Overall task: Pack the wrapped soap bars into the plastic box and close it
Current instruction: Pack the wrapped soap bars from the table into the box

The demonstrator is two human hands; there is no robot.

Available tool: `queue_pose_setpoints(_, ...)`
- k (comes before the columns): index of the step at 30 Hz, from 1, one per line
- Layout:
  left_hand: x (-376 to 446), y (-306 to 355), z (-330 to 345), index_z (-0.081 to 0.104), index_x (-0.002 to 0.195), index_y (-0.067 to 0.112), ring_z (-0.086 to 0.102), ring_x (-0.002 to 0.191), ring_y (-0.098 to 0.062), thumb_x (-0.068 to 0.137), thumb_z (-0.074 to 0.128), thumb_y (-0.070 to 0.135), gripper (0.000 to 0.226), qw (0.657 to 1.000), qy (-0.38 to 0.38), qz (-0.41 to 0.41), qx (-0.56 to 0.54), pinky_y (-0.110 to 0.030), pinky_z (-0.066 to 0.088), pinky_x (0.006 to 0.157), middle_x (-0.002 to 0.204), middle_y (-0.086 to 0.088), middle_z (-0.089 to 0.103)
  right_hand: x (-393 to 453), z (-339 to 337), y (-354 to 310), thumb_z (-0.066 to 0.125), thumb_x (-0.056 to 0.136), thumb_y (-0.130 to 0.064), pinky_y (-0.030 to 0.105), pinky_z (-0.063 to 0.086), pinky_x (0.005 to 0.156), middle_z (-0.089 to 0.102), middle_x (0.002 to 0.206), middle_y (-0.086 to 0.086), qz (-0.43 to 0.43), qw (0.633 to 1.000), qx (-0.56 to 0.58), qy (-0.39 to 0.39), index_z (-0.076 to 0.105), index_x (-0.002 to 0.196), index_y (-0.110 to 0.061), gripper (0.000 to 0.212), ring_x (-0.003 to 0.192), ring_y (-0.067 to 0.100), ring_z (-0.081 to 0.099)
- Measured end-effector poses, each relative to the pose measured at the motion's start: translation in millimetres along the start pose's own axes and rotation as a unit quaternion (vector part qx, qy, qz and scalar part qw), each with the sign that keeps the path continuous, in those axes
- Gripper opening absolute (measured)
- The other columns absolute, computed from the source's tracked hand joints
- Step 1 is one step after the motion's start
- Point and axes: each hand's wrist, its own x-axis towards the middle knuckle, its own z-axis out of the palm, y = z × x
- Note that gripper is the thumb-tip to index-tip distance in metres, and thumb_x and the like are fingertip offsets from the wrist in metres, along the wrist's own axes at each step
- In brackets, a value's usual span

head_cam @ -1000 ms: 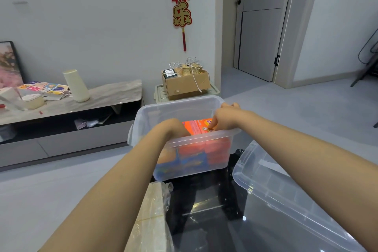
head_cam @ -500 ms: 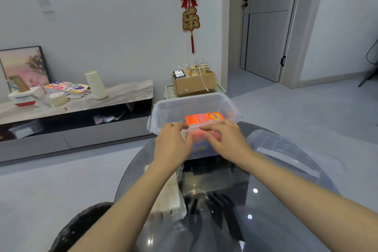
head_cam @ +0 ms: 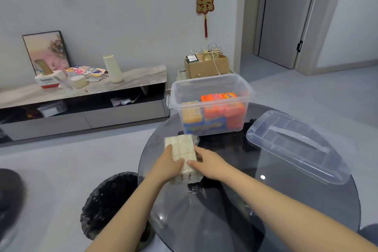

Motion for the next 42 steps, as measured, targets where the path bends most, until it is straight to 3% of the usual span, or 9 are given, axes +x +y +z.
queue_pose_setpoints(5,-10,7,-1,0.035,0.140,0.008,0.052,0.120,-0.028,0.087,0.056,0.021,0.058,0.999,0.029,0.002,-0.024,-0.035,0.044,0.098,0.137,-0.011,0.051,-8,2,-5,0.060,0.087,-0.021,0.038,0.044,0.104,0.063,0.129,0.002,0.022,0.999,0.050,0.007,0.048,0.135,-0.019,0.050,0.118,0.019,0.058)
queue_pose_setpoints(13,-37,38,-8,0.043,0.139,0.012,0.059,0.112,-0.027,0.082,0.066,0.031,0.065,0.994,0.041,0.015,-0.101,-0.034,0.049,0.090,0.133,-0.009,0.055,-48,-39,-13,0.068,0.079,-0.024,0.031,0.051,0.094,0.074,0.109,-0.003,0.006,0.991,0.095,0.091,0.063,0.122,-0.027,0.043,0.102,0.009,0.067)
queue_pose_setpoints(20,-55,91,-50,0.053,0.131,0.018,0.063,0.106,-0.022,0.074,0.072,0.037,0.062,0.981,0.104,0.112,-0.121,-0.040,0.052,0.093,0.126,-0.004,0.061,-56,-95,-42,0.070,0.080,-0.022,0.001,0.049,0.063,0.072,0.093,-0.018,-0.071,0.972,0.162,0.155,0.061,0.122,-0.034,0.045,0.087,-0.011,0.064)
queue_pose_setpoints(25,-18,127,-80,0.054,0.129,0.021,0.064,0.107,-0.025,0.072,0.074,0.035,0.062,0.965,0.150,0.156,-0.148,-0.044,0.050,0.096,0.123,-0.006,0.064,-19,-131,-62,0.069,0.082,-0.016,0.023,0.052,0.086,0.073,0.095,-0.006,-0.098,0.955,0.212,0.183,0.054,0.131,-0.028,0.053,0.095,0.008,0.069)
queue_pose_setpoints(28,24,146,-92,0.053,0.131,0.020,0.063,0.110,-0.025,0.076,0.071,0.032,0.059,0.962,0.158,0.157,-0.161,-0.042,0.048,0.099,0.126,-0.008,0.064,21,-149,-68,0.065,0.084,-0.008,0.026,0.051,0.085,0.074,0.097,0.002,-0.108,0.950,0.232,0.181,0.057,0.127,-0.026,0.048,0.090,0.012,0.067)
queue_pose_setpoints(32,78,160,-93,0.053,0.130,0.024,0.057,0.120,-0.019,0.078,0.063,0.039,0.056,0.970,0.192,0.135,-0.063,-0.033,0.045,0.099,0.133,0.003,0.059,83,-161,-58,0.059,0.086,-0.003,0.032,0.050,0.086,0.068,0.103,0.007,-0.063,0.955,0.236,0.170,0.061,0.123,-0.015,0.039,0.092,0.019,0.062)
queue_pose_setpoints(36,110,160,-87,0.055,0.128,0.026,0.059,0.117,-0.020,0.079,0.057,0.045,0.052,0.971,0.199,0.116,0.066,-0.029,0.044,0.086,0.127,0.002,0.064,118,-156,-38,0.053,0.090,0.003,0.024,0.045,0.050,0.060,0.089,0.006,0.026,0.952,0.282,0.113,0.049,0.130,0.003,0.041,0.064,0.017,0.054)
queue_pose_setpoints(39,129,151,-79,0.060,0.120,0.019,0.059,0.115,-0.023,0.082,0.056,0.042,0.045,0.974,0.160,0.113,0.111,-0.030,0.045,0.088,0.126,-0.003,0.064,136,-154,-27,0.054,0.088,0.005,0.020,0.045,0.044,0.054,0.077,0.007,0.070,0.963,0.247,0.079,0.046,0.130,0.009,0.043,0.057,0.013,0.048)
queue_pose_setpoints(42,135,142,-70,0.064,0.103,0.011,0.063,0.099,-0.028,0.083,0.053,0.035,0.034,0.975,0.138,0.098,0.141,-0.030,0.048,0.077,0.113,-0.011,0.067,142,-154,-28,0.056,0.087,0.006,0.017,0.048,0.056,0.063,0.110,0.019,0.094,0.979,0.178,0.034,0.046,0.132,0.007,0.046,0.062,0.011,0.051)
